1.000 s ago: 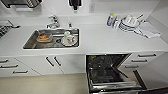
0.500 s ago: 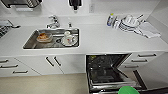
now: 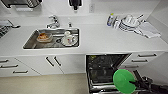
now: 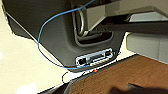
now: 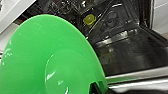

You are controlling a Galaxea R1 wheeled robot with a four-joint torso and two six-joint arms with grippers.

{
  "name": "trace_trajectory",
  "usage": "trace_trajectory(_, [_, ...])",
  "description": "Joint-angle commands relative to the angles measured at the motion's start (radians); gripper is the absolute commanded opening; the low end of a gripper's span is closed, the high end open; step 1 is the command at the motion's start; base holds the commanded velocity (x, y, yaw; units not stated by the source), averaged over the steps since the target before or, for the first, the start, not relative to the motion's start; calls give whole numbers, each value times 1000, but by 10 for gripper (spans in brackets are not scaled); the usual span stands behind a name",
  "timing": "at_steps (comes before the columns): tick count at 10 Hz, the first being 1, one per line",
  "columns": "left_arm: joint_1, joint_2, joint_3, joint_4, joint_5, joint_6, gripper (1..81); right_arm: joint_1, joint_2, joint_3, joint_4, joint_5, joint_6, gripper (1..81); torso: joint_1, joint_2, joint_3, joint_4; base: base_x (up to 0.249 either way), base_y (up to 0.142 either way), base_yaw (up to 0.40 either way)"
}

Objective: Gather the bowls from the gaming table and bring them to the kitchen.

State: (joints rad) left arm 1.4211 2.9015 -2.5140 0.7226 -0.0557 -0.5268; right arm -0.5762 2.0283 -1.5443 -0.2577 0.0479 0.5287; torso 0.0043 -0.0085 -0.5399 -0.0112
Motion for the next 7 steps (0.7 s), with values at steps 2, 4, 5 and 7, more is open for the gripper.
trace_trajectory(2, [115,136,-162,12,50,2,811,215,63,-29,6,-98,48,10,0,0,0,0,0,0,0])
trace_trajectory(4, [132,177,-201,15,51,4,811,222,135,-77,9,-88,71,10,0,0,0,0,0,0,0])
trace_trajectory(5, [138,179,-203,14,53,7,811,228,169,-127,9,-89,73,10,0,0,0,0,0,0,0])
trace_trajectory(7, [151,177,-203,14,56,10,811,247,193,-170,14,-98,74,811,0,0,0,0,0,0,0])
